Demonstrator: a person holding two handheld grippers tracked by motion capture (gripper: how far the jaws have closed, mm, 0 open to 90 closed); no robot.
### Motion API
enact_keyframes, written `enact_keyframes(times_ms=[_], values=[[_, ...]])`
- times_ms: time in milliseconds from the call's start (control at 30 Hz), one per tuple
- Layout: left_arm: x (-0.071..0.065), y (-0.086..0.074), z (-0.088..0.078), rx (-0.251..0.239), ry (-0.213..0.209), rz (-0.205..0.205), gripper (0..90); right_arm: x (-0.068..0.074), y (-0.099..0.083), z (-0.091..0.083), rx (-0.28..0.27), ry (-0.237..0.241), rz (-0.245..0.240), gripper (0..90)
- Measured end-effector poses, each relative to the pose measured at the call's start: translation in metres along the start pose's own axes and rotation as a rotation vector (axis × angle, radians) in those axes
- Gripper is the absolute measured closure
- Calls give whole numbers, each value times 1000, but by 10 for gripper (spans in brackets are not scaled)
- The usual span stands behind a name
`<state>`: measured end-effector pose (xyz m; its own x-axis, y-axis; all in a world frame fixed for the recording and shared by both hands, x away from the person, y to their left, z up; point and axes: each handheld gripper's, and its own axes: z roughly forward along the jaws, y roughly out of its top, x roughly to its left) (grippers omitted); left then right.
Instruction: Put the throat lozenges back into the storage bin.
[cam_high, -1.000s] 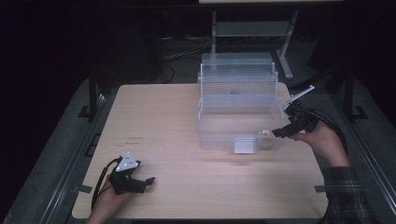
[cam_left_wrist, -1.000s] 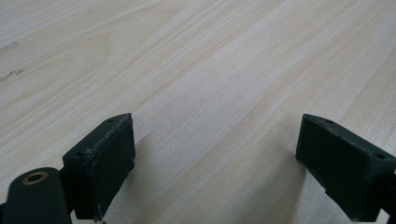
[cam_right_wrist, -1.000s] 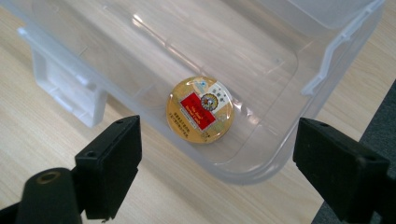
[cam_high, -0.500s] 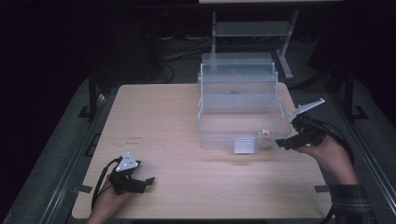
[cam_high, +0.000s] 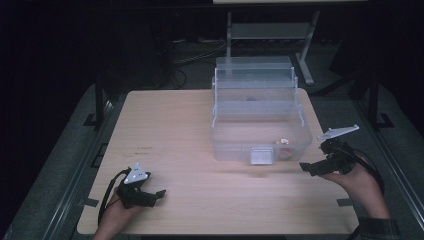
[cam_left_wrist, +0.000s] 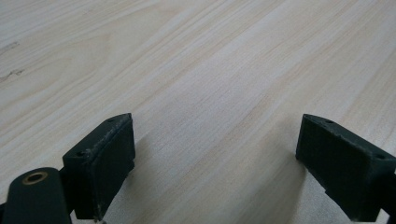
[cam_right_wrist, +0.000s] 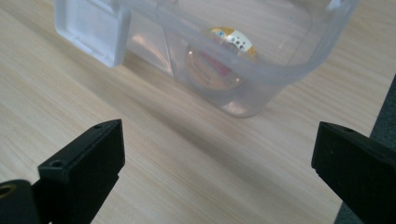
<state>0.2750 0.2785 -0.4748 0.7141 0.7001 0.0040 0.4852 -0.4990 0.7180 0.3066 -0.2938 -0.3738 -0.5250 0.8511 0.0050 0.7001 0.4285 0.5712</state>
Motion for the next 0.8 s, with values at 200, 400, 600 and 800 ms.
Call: enact_keyframes(times_ms=[200, 400, 600, 800], values=[[0, 0, 0, -2, 0, -1, 109, 4, -17, 9, 4, -13, -1, 23], [0, 0, 0, -3, 1, 0, 109, 7, -29, 18, -3, -10, 1, 23], [0, 0, 0, -3, 1, 0, 109, 9, -42, 30, -16, -5, 8, 23], [0, 0, 0, -1, 0, 2, 109, 9, -56, 43, -25, -1, 25, 22]])
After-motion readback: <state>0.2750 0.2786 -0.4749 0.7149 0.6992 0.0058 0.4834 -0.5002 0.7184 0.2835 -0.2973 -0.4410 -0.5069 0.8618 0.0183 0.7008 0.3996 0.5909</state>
